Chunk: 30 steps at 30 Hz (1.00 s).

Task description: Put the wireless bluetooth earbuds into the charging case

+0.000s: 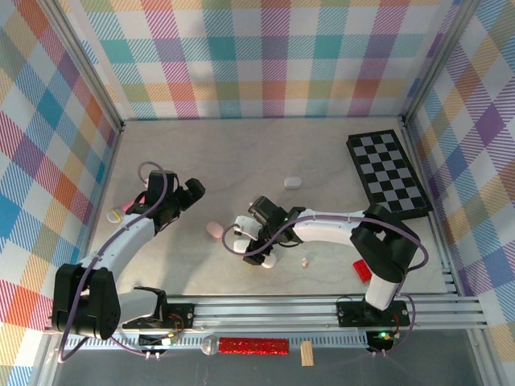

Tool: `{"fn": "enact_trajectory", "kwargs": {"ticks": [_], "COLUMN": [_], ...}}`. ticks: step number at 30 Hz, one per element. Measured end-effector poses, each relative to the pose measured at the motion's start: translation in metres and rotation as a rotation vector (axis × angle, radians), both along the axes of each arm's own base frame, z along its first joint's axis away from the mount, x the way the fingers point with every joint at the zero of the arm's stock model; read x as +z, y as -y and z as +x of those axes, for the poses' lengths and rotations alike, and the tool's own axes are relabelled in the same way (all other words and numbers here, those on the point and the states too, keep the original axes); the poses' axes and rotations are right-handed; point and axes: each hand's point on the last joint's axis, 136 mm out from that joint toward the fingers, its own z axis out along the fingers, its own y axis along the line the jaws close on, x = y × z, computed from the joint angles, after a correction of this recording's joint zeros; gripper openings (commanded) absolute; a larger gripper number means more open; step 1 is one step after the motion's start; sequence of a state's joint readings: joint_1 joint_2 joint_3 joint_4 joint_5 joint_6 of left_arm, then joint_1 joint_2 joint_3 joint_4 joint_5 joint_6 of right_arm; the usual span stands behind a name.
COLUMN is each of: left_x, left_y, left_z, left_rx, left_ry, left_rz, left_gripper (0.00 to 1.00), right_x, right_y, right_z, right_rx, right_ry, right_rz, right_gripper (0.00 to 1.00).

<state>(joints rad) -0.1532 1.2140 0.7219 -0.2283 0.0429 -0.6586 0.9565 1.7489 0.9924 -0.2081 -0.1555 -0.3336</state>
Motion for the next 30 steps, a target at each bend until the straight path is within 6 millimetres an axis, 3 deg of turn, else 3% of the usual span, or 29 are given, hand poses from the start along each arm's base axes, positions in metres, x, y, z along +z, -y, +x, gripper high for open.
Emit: {"fn": "enact_trajectory", "kwargs": {"ticks": [4, 8, 11, 17, 20, 27, 30], "left_x": [0.000, 0.001, 0.002, 0.002, 0.002, 0.002, 0.004], "left_y": [-0.001, -0.002, -0.004, -0.002, -0.001, 0.004, 0.010], "left_z": [-0.001, -0.001, -0.001, -0.001, -0.001, -0.002, -0.003], "left_rx": [0.001, 0.000, 0.003, -0.010, -0.021, -0.076, -0.124], "left_ry": [-0.005, -0.003, -0.001, -0.002, -0.001, 0.006, 0.014], "left_rz": [-0.006, -0.017, -0.021, -0.029, -0.027, -0.010, -0.016], "left_gripper": [1.00, 1.00, 1.00, 1.00, 1.00, 1.00, 0.99], "right_x": [-0.004, -0.023, -0.022, -0.022, -0.022, -0.019, -0.015], "right_y": [-0.007, -0.007, -0.012, -0.014, -0.015, -0.018, -0.015], "right_z": [0.002, 0.000, 0.003, -0.001, -0.003, 0.004, 0.018], "right_rx": [0.114, 0.181, 0.208, 0.258, 0.277, 0.266, 0.219], "right_ry": [0.073, 0.086, 0.107, 0.099, 0.097, 0.133, 0.198], "right_rz": [0.014, -0.012, -0.001, -0.007, -0.014, -0.016, -0.016], "right_gripper": [0.81, 0.78, 0.72, 0.55, 0.41, 0.40, 0.40]}}
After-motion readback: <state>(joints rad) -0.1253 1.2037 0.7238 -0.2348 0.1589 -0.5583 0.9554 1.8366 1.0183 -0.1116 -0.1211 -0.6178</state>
